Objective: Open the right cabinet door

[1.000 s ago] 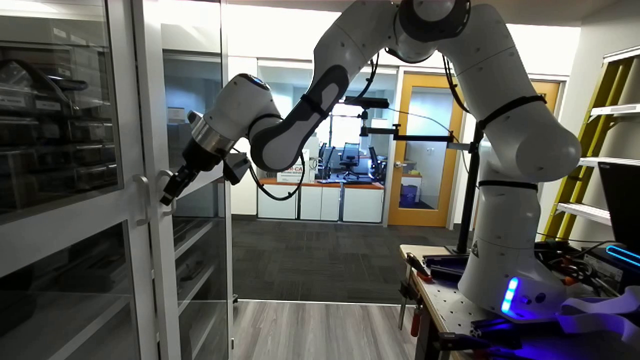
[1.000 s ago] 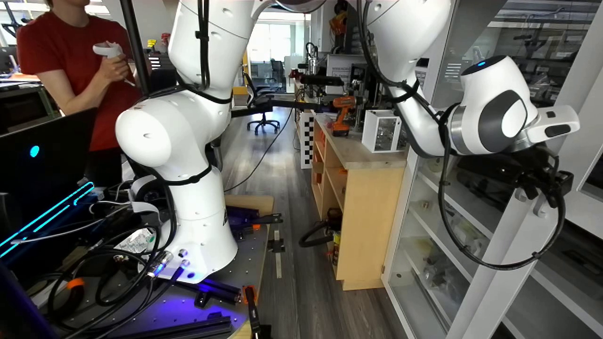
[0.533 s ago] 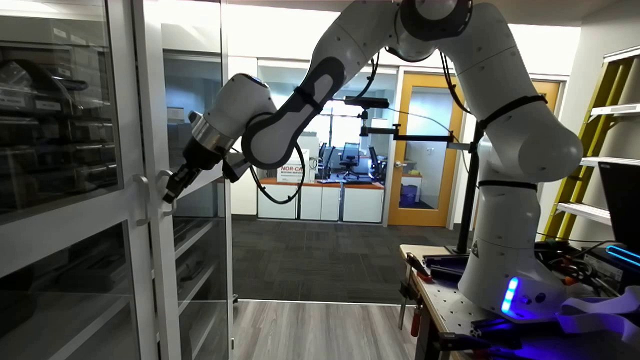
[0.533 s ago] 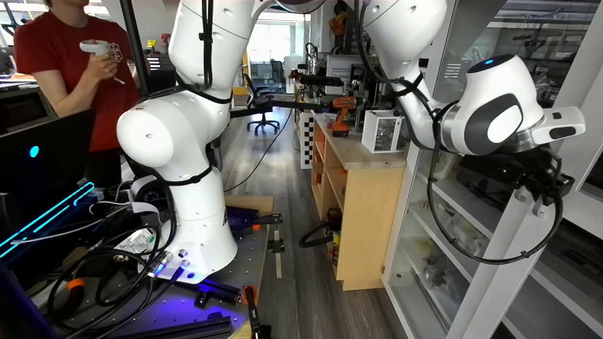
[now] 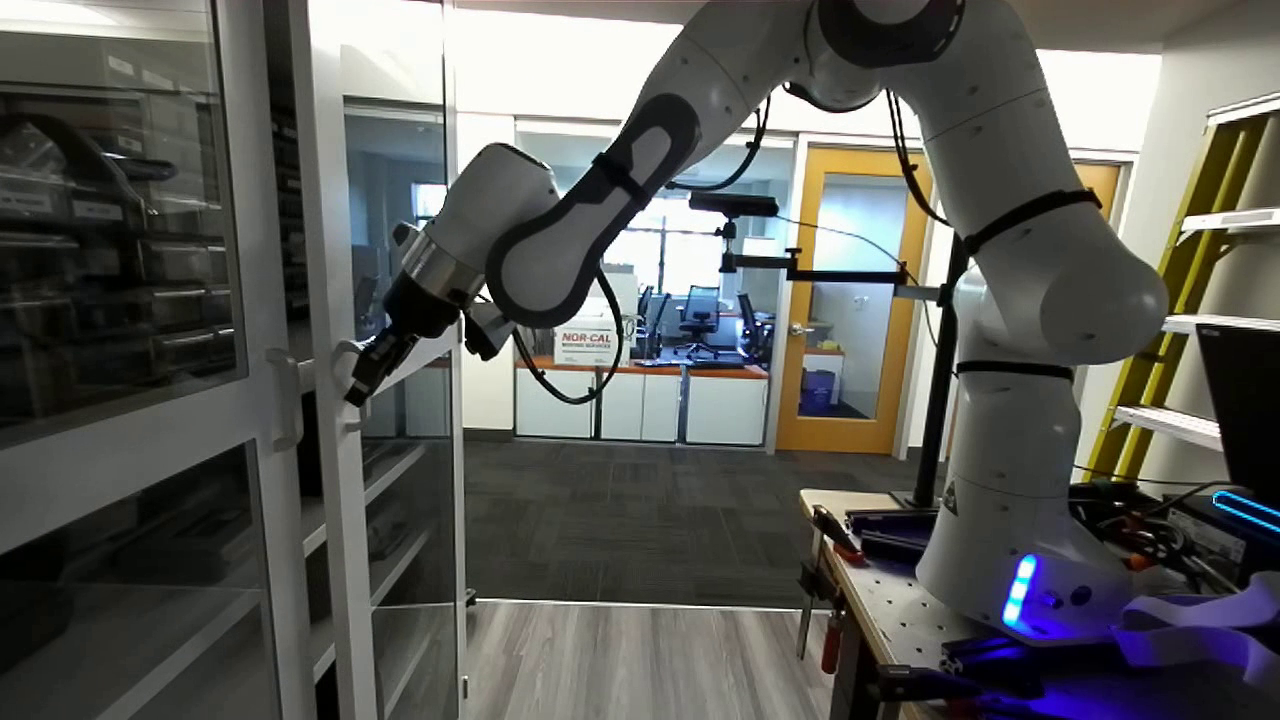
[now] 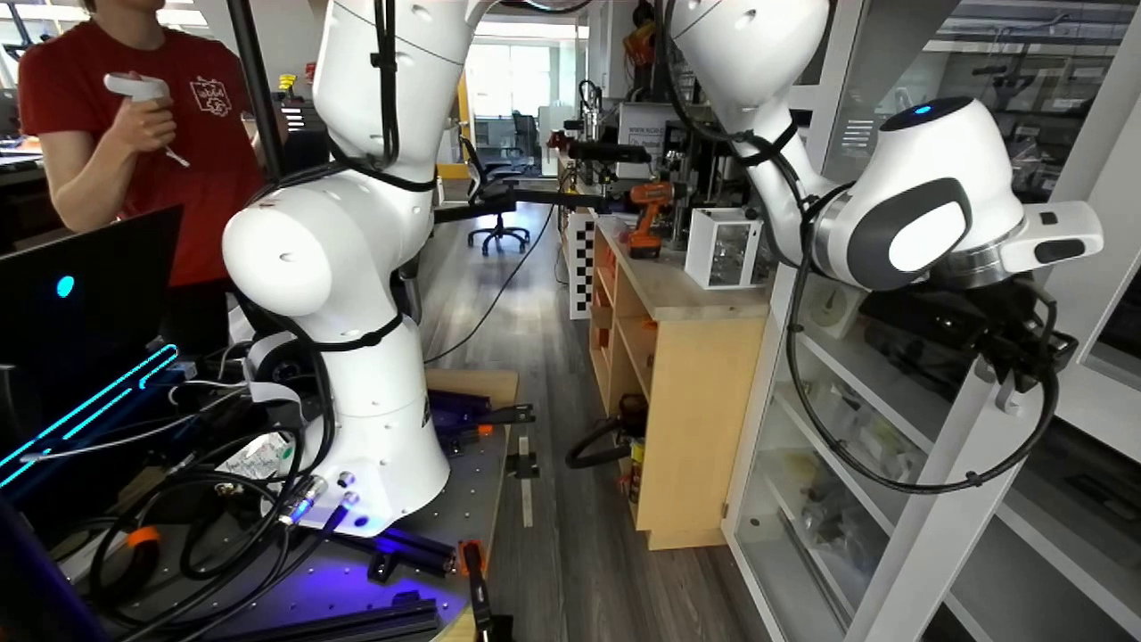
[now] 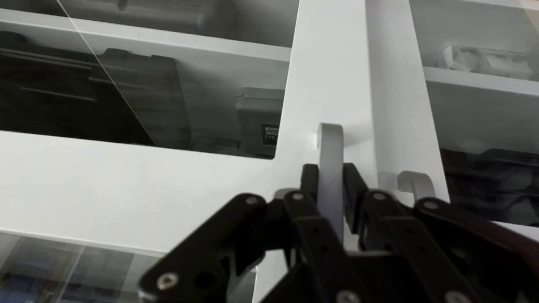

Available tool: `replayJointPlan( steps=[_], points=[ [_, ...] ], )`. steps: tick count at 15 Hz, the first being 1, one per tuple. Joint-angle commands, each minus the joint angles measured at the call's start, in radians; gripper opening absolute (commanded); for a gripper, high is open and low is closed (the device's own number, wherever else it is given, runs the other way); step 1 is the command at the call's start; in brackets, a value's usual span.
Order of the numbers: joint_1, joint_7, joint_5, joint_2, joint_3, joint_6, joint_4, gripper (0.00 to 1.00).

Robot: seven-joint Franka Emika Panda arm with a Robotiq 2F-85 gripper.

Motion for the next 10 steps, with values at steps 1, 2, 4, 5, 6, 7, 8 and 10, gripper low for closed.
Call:
replayJointPlan(
  steps=[1,2,4,5,6,7,8,10],
  points=[
    [0.022,-0.062,0.018,-0.114,-0.087,-0.027,-0.109,0.04],
    [0.032,-0.061,0.013,-0.126,-0.106,-0.031,-0.124,0.04],
    [0.026,-0.017,-0.043,-0.147,-0.121,-0.040,-0.149,0.04],
    [0.031,-0.012,-0.049,-0.158,-0.135,-0.045,-0.162,0.04],
    [0.034,-0.006,-0.053,-0.168,-0.146,-0.049,-0.174,0.04],
    [0.038,0.001,-0.057,-0.178,-0.158,-0.052,-0.184,0.04],
    [0.043,0.008,-0.060,-0.187,-0.170,-0.058,-0.194,0.04],
    [0.055,0.024,-0.070,-0.206,-0.194,-0.073,-0.213,0.04]
  ],
)
